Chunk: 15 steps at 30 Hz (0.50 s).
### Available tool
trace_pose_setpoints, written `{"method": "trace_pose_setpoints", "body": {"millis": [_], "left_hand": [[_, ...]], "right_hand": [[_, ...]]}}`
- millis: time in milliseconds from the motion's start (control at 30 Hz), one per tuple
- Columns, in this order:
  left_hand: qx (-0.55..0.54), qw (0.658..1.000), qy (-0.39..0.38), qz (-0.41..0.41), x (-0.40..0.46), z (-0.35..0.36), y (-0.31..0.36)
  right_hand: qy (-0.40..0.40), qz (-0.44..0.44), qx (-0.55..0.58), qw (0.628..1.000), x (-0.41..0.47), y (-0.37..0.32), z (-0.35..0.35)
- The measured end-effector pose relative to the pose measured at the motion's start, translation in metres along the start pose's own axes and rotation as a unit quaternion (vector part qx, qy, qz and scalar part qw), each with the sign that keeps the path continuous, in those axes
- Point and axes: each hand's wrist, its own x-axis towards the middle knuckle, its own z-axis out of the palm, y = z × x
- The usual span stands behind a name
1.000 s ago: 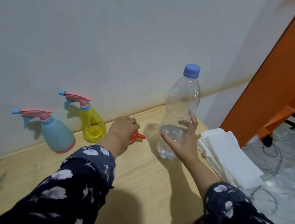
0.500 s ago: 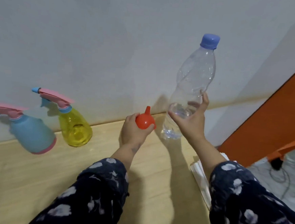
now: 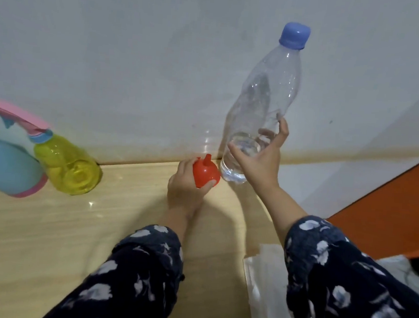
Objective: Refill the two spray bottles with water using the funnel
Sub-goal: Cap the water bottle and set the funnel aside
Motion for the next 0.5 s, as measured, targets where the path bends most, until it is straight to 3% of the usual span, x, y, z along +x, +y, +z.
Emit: {"method": "trace_pose_setpoints", "body": {"millis": [267,500], "left_hand": [[0.043,0.998,-0.042,-0.025,0.000,-0.008,-0.005],[0.096,0.992,-0.076,-0.034,0.000,-0.025,0.004]], "right_hand": [[-0.052,-0.019,-0.027,0.998,0.008,0.009,-0.003],[-0.106,0.056,-0.044,0.992,0.000,-0.003,-0.020]]}}
